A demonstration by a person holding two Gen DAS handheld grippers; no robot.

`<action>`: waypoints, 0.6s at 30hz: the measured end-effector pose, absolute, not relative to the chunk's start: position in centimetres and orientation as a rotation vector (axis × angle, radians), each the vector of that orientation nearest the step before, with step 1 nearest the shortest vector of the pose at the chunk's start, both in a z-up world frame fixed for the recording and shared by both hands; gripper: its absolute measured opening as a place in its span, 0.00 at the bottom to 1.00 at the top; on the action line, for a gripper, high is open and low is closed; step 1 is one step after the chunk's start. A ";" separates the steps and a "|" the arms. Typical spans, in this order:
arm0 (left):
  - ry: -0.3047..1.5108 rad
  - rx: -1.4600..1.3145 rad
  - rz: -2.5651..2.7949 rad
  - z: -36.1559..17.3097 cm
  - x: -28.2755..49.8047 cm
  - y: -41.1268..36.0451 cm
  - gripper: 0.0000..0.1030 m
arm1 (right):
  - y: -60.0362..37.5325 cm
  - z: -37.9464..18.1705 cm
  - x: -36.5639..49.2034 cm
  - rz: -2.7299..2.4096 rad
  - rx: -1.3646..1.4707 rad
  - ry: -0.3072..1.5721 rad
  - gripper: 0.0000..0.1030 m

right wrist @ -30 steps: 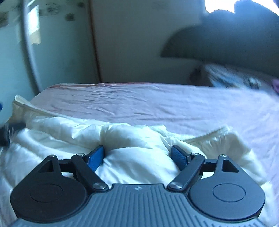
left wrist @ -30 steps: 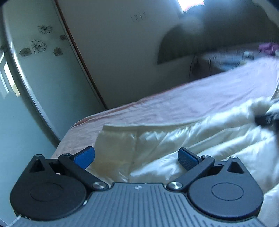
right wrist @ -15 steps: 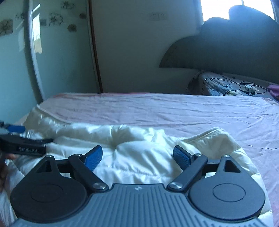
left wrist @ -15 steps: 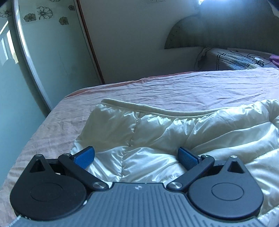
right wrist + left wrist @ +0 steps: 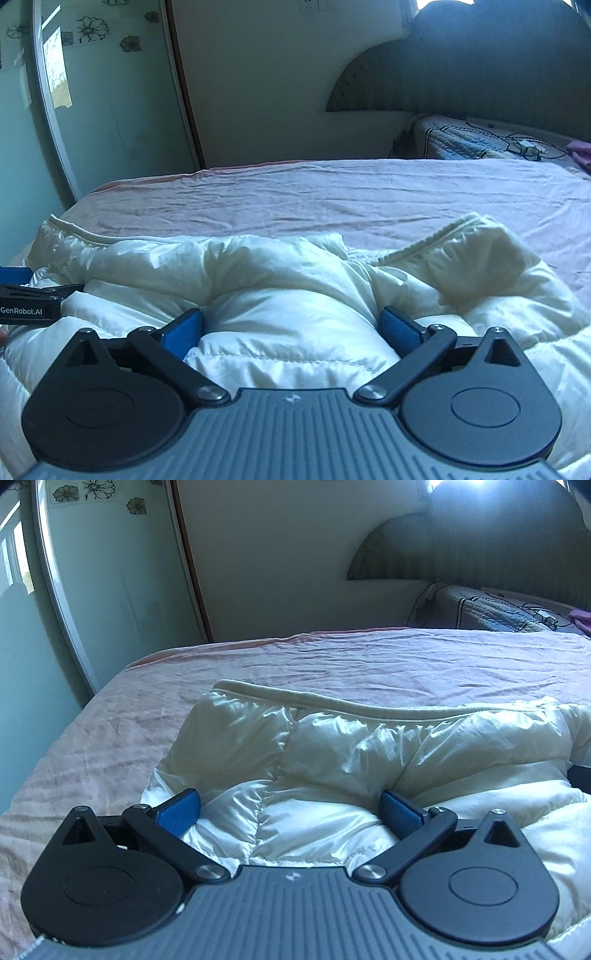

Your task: Fold small clothes

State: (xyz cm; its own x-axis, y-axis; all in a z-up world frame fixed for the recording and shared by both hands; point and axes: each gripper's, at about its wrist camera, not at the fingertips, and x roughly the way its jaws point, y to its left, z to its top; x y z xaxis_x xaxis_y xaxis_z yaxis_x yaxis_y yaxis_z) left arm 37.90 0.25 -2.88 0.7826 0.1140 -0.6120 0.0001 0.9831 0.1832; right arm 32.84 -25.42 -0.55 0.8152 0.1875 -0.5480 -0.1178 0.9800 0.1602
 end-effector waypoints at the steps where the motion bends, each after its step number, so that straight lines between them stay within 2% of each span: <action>1: 0.667 0.175 0.061 -3.0 37.8 0.3 1.00 | -25.4 -0.7 32.9 0.164 0.123 0.597 1.00; 18: 0.580 0.175 0.085 -4.8 36.7 -0.4 0.99 | -24.0 -2.4 32.6 0.121 0.059 0.547 1.00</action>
State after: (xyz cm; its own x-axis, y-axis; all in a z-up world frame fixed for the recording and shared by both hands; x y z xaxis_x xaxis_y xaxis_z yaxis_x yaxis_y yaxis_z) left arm 36.74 -0.37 -4.82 0.8335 0.1290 -0.5373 -0.0307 0.9817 0.1881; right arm 32.58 -23.96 -2.44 0.8470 0.1300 -0.5154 -0.0988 0.9912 0.0876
